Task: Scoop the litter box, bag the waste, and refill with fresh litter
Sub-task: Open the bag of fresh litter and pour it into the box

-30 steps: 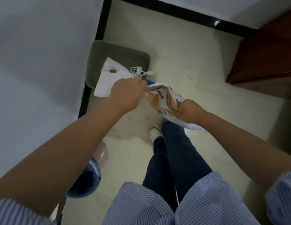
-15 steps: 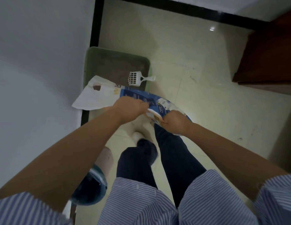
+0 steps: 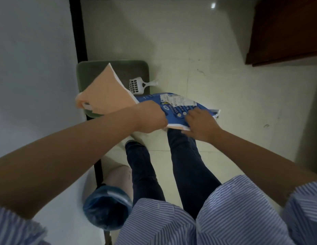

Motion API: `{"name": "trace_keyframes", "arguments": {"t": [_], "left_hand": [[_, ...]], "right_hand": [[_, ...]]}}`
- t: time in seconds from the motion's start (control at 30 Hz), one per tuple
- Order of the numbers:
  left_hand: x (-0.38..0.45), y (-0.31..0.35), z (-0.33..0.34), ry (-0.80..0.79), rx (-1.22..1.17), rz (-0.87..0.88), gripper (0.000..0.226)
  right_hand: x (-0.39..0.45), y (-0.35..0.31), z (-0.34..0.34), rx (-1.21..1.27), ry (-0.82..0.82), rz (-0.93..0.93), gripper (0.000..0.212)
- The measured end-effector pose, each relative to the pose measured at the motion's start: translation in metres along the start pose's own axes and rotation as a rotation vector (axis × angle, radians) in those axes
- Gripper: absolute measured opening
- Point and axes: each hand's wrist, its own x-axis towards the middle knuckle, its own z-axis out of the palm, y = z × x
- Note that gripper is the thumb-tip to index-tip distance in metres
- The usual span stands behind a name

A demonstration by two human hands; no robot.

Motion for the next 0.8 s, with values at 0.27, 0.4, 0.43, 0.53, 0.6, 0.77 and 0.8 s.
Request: {"name": "trace_keyframes", "arguments": {"t": [0.27,0.4,0.43,0.53,0.6,0.77,0.8], "left_hand": [[-0.026,-0.012,0.024,0.018,-0.052,-0.103,0.021],[-0.039,-0.019,0.058,0.257,-0.288,-0.337,0.016],[-0.039,-0.017,0.072,0.219,-0.341,-0.411,0.016],[-0.049,-0.010,0.097,0.423,-0.351,-0.415,0.032],[-0.048,-0.010,0.117,0.496,-0.408,-0.467,0.038],[-0.055,-0.017,0.133,0.566,-0.415,-0.472,0.038],[-0.054,-0.017,0.140,0.563,-0.439,-0.461,0.039]], "right_hand": [[0.024,0.013,-0.027,-0.204,-0.114,0.095,0.033],[0.033,-0.004,-0.029,-0.280,-0.153,-0.005,0.027],[0.033,-0.010,-0.026,-0.284,-0.148,-0.022,0.027],[0.031,-0.029,-0.018,-0.179,-0.146,-0.026,0.028],[0.030,-0.039,-0.019,-0.088,-0.162,0.021,0.028],[0.031,-0.061,-0.029,0.013,-0.189,0.208,0.033],[0.030,-0.066,-0.030,0.024,-0.195,0.205,0.031]]}}
